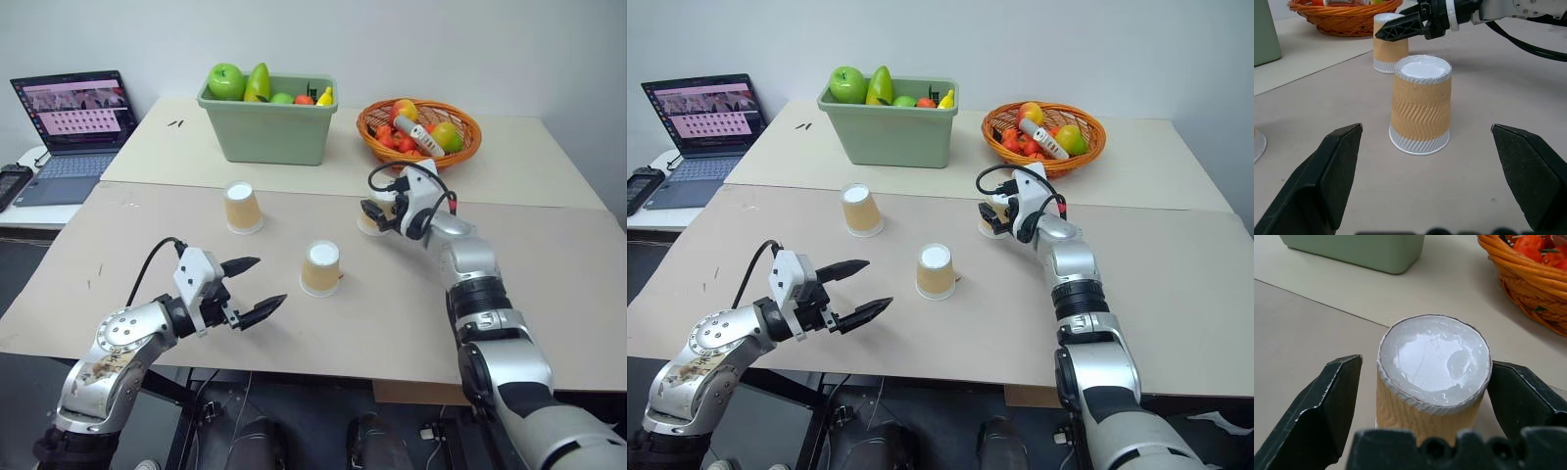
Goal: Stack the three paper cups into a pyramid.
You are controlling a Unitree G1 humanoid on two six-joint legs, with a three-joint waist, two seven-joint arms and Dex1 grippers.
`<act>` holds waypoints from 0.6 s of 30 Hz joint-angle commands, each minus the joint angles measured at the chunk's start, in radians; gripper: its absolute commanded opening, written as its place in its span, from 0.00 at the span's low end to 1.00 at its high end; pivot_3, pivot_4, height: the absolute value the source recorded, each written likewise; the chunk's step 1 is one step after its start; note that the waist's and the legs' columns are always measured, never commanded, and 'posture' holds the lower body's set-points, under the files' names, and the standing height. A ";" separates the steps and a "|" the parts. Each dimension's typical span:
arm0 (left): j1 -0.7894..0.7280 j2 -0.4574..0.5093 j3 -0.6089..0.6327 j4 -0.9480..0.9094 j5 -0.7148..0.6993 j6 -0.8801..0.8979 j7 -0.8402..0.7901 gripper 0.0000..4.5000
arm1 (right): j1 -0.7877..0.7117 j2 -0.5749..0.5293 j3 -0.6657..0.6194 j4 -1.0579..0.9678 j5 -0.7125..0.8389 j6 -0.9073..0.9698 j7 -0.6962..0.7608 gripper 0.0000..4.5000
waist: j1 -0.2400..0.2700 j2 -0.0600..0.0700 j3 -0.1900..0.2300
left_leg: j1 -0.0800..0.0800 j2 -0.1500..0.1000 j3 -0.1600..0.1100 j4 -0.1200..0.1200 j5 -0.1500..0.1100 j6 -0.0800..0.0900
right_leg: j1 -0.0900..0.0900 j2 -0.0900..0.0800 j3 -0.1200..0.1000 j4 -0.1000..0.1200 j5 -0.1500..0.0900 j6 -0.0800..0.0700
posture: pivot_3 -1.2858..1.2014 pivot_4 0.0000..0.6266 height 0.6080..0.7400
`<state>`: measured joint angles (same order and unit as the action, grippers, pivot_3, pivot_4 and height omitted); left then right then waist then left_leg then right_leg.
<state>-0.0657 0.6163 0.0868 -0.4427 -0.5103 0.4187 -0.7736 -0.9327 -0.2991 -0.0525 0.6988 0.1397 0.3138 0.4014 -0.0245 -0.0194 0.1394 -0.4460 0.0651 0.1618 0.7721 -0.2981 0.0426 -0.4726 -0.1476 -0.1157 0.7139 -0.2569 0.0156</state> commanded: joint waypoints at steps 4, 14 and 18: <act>0.005 0.009 0.020 -0.036 -0.004 -0.008 0.004 1.00 | -0.066 0.008 -0.021 0.036 0.003 -0.064 0.000 0.94 | -0.008 0.000 0.000 | 0.000 0.000 0.000 0.000 0.000 0.000 | 0.000 0.000 0.000 0.001 0.000 0.000 | 0.52 0.24 0.50; 0.003 0.012 0.014 -0.037 -0.005 -0.002 0.007 1.00 | -0.065 0.009 -0.017 0.025 0.003 -0.074 0.009 0.60 | -0.018 0.000 0.000 | 0.000 0.000 0.000 0.000 0.000 0.000 | 0.000 0.000 0.000 0.002 0.000 0.000 | 0.52 0.24 0.50; 0.005 0.013 0.012 -0.038 -0.005 -0.002 0.006 1.00 | -0.046 -0.012 -0.025 -0.055 0.016 -0.057 0.028 0.60 | -0.018 0.001 0.000 | 0.000 0.000 0.000 0.000 0.000 0.000 | 0.000 0.000 0.000 0.002 0.000 0.000 | 0.52 0.24 0.50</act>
<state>-0.0602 0.6202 0.0870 -0.4435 -0.5106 0.4199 -0.7669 -0.9643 -0.2897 -0.0536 0.7278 0.1406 0.2671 0.4153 -0.0423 -0.0187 0.1399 -0.4466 0.0652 0.1618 0.7721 -0.2981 0.0426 -0.4735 -0.1476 -0.1150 0.7155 -0.2570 0.0156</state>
